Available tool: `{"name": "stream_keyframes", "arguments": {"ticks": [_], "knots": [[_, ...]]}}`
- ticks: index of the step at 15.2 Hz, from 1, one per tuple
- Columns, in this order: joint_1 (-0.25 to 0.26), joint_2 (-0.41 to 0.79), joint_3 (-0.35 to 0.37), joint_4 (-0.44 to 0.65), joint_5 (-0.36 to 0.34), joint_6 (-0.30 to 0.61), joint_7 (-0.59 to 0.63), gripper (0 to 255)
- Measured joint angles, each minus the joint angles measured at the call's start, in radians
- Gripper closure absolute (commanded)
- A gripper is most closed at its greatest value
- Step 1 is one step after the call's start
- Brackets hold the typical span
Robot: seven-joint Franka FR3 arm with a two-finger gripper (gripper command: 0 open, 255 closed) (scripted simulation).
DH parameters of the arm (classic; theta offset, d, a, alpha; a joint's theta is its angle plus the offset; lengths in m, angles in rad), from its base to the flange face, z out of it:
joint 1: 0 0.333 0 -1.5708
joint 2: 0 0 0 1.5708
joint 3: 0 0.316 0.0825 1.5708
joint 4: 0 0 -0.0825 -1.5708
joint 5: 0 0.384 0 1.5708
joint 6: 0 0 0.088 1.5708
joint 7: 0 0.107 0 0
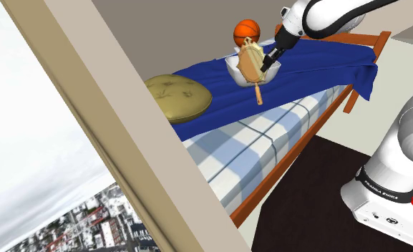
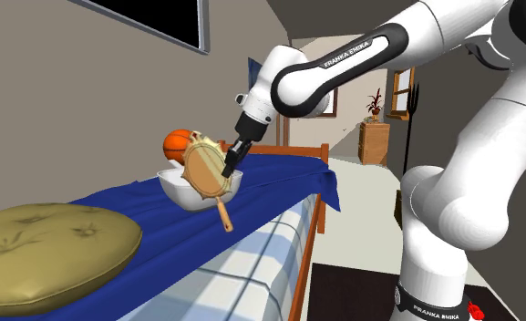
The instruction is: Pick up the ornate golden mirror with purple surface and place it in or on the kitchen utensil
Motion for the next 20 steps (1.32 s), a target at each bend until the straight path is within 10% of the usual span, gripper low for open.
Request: {"name": "stream_keyframes", "arguments": {"ticks": [20], "knots": [[0.001, -0.050, 0.029, 0.240, 0.003, -0.290, 0.019, 255]]}}
